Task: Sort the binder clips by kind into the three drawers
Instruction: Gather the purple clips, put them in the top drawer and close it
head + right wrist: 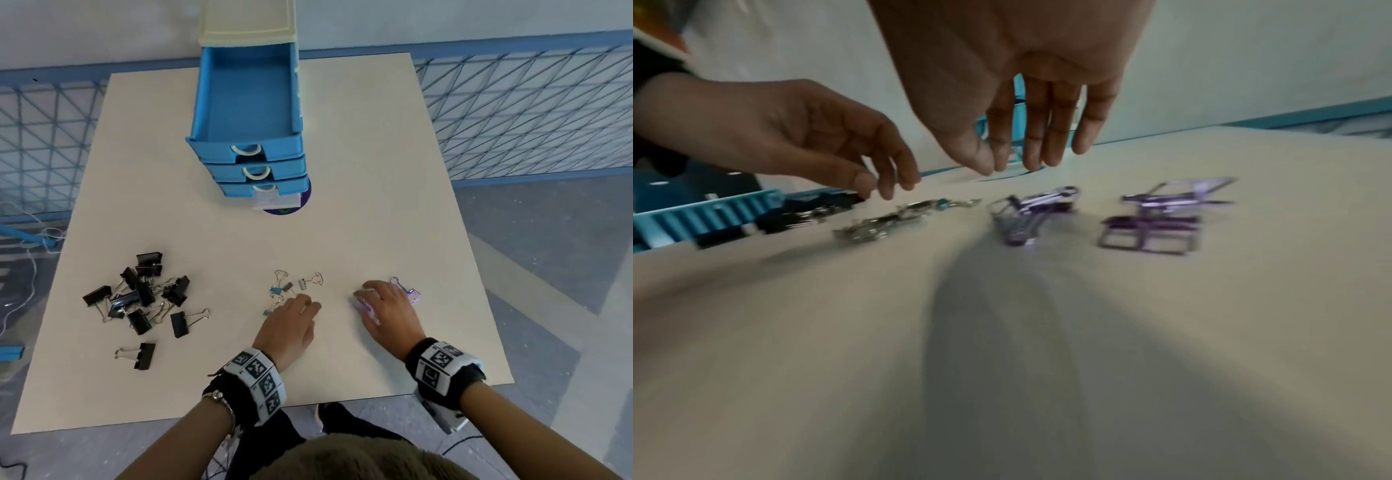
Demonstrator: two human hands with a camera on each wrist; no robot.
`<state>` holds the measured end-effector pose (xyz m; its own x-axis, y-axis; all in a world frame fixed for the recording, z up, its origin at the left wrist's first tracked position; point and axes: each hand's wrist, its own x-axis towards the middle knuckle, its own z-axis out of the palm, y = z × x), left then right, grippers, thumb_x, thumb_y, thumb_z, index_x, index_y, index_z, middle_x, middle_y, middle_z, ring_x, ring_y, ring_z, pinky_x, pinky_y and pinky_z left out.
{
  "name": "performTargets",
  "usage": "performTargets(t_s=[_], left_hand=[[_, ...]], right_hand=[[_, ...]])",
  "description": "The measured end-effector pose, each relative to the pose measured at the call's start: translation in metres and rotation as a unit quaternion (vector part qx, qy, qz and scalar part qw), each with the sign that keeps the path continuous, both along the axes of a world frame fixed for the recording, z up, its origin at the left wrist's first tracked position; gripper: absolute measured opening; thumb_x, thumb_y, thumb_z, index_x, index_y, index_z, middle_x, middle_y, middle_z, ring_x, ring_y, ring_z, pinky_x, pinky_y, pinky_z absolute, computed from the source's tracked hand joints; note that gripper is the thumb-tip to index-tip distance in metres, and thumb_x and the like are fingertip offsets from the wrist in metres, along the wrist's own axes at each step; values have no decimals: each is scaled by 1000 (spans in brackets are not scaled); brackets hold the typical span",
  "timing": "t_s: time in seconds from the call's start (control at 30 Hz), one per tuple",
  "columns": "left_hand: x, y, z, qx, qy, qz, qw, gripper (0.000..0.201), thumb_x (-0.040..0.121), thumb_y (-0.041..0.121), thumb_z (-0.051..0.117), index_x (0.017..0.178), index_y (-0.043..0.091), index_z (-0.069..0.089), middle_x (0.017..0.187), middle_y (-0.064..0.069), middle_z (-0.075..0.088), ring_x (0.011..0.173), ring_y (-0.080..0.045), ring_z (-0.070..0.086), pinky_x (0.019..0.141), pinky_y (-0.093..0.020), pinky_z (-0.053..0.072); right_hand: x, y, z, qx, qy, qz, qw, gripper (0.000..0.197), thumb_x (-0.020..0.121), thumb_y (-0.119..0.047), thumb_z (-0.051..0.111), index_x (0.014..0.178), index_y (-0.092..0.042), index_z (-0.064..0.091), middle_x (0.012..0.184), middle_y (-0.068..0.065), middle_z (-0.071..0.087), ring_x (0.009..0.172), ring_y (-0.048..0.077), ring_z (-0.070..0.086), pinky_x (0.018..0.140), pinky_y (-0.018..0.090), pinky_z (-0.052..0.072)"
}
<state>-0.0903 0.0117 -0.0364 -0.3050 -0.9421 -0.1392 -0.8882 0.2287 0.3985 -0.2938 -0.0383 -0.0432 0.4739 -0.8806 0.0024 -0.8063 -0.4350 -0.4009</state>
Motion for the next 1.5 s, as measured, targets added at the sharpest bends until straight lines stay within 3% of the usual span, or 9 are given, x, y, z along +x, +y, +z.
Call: performTargets(t_s=[0.13,0.23,0.4,0.63,0.8,0.9,1.13,1.3,1.5], left_hand=[[-31,-23,12,76,19,-2,997,36,89,16,50,125,10,47,122,-10,51,102,-26,55,73,-34,49],[-54,-36,15,84,1,-26,996,39,92,23,45,130,14,40,129,-7,43,109,-22,49,76,-33,45],[-83,-44,5,98,-27,-13,995,42,89,31,53,127,18,42,125,-9,41,111,-24,45,73,-34,48],[-97,-46,-4,123,-34,49,991,36,90,24,51,123,13,41,119,-12,43,108,-26,45,73,-31,46],[-97,-46,-4,114,57,96,987,35,85,15,54,119,8,46,112,-16,47,96,-32,53,72,-41,49],[-93,-44,-5,100,101,121,983,37,84,13,55,120,8,47,109,-18,49,86,-34,56,69,-40,51],[-104,-46,-8,110,28,67,991,48,86,14,50,131,11,38,115,-15,42,101,-29,50,71,-37,48],[-111,-51,-8,123,-39,79,988,47,90,29,53,129,10,36,124,-14,38,113,-28,43,76,-37,49],[-114,-58,-11,115,-34,86,989,24,91,12,49,114,5,48,121,-15,42,104,-31,48,77,-38,47]], right_hand=[[-29,-10,10,38,25,-91,995,33,63,-2,75,94,-8,66,95,18,67,82,37,66,67,41,54],[-42,-12,10,100,44,-157,982,36,78,-13,65,113,-10,58,120,19,55,107,39,53,84,43,46],[-48,-9,4,168,69,-202,962,40,86,-28,58,123,-16,49,129,13,46,116,32,45,90,40,41],[-48,-12,3,181,31,-222,958,31,87,-19,56,117,-12,53,117,14,50,110,32,47,82,39,44],[-53,-7,5,164,-33,-261,951,30,87,-19,56,116,-10,53,114,15,53,104,33,51,78,38,45],[-54,2,8,137,-40,-267,953,34,87,-20,57,118,-9,50,113,18,52,96,36,55,72,38,46],[-44,21,2,175,16,-269,947,44,88,-27,52,126,-7,42,116,18,47,102,35,50,77,41,48],[-37,20,4,194,38,-288,937,49,85,-37,56,122,-8,43,116,15,44,106,31,46,76,37,46],[-39,16,5,218,-1,-318,923,30,87,-17,55,114,-4,52,119,17,45,104,34,50,78,38,46]])
